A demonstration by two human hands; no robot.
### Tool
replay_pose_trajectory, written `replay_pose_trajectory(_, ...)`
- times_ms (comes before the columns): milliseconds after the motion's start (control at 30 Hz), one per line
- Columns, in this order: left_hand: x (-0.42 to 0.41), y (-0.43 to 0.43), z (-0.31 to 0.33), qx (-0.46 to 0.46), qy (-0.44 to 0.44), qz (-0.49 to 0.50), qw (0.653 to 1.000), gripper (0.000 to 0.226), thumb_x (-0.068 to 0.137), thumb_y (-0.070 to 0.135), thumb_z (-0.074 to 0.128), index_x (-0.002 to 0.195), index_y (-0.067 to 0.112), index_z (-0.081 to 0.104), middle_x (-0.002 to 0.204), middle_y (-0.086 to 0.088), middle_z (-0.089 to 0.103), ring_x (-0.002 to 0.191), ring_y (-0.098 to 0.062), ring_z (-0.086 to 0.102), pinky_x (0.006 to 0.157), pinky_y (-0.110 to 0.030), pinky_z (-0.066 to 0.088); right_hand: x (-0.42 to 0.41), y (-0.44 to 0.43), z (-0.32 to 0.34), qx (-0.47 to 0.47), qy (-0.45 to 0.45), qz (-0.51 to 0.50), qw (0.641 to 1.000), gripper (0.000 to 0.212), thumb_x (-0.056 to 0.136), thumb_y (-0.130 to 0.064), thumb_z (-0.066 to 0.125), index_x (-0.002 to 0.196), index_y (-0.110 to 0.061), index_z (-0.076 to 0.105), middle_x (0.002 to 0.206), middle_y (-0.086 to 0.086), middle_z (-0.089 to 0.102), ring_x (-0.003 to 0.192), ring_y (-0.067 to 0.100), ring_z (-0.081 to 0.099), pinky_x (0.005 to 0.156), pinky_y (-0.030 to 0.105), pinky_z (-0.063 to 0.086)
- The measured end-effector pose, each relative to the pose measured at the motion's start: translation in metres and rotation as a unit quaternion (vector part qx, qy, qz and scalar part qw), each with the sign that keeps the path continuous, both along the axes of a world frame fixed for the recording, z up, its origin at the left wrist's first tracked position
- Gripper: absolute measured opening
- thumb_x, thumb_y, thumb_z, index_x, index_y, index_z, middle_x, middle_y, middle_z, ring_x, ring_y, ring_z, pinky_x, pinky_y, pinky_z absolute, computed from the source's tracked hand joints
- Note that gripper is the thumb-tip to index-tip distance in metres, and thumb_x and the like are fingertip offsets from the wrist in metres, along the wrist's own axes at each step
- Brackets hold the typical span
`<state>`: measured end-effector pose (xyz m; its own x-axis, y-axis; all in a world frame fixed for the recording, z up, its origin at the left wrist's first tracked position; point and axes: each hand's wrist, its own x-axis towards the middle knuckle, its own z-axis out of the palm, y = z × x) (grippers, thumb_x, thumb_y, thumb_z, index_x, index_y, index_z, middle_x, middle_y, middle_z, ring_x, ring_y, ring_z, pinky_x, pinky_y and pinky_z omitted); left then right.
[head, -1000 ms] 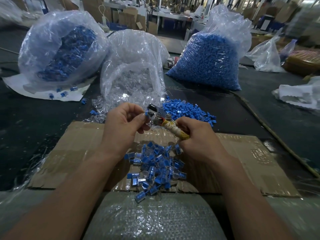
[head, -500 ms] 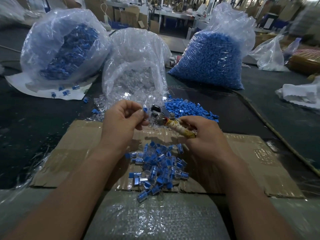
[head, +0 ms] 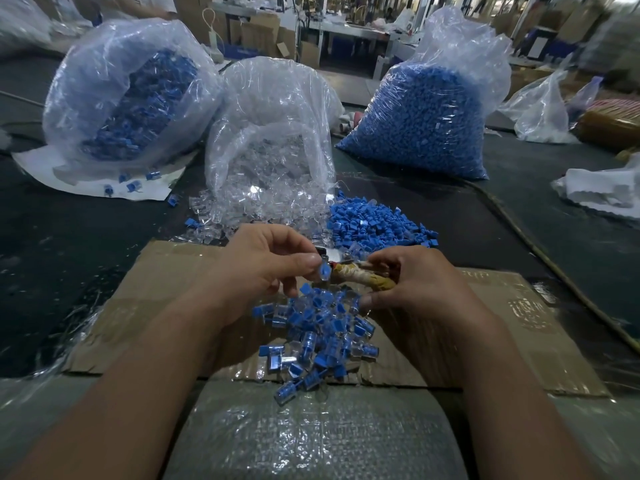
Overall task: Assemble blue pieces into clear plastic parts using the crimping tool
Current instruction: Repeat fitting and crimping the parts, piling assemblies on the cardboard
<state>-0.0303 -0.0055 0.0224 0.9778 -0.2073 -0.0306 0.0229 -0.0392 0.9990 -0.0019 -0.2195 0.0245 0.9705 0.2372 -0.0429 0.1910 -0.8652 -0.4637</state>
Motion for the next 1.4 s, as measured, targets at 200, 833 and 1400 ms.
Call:
replay_pose_trajectory(200, -0.001, -0.003, -0.002, 0.007, -0.009, -0.039, 0.999, 0.009, 0.056, 0.020, 0.072, 0.064, 0.017, 0.073, 0.060, -0.005, 0.068, 0.042, -0.007, 0.052, 0.039, -0.015, 0.041, 0.002, 0.000, -0.006, -0.026, -0.011, 0.002, 1.000, 0.069, 0.055, -0.047, 0.083, 0.118, -0.031, 0.059, 0.109, -0.012, 0.063, 0.094, 0.008, 0.053, 0.080, 0.029, 0.044)
replay_pose_trajectory(833, 0.003, -0.002, -0.005, 0.000, -0.027, 0.071, 0.997, 0.011, 0.059, 0.025, 0.069, 0.061, 0.015, 0.066, 0.049, 0.001, 0.059, 0.035, -0.003, 0.041, 0.035, -0.013, 0.034, 0.001, 0.000, -0.003, -0.004, 0.050, 0.022, 0.998, 0.081, 0.054, -0.043, 0.083, 0.127, -0.029, 0.049, 0.105, -0.015, 0.046, 0.100, 0.007, 0.043, 0.083, 0.030, 0.038)
replay_pose_trajectory(1400, 0.005, -0.001, -0.003, 0.007, -0.039, 0.172, 0.984, 0.009, 0.076, 0.015, 0.067, 0.070, 0.009, 0.063, 0.046, 0.005, 0.059, 0.035, -0.001, 0.043, 0.037, -0.011, 0.037, 0.010, -0.016, -0.002, 0.115, -0.073, -0.073, 0.988, 0.004, 0.088, -0.030, 0.059, 0.085, -0.032, 0.058, 0.077, -0.021, 0.054, 0.074, -0.005, 0.050, 0.059, 0.014, 0.034)
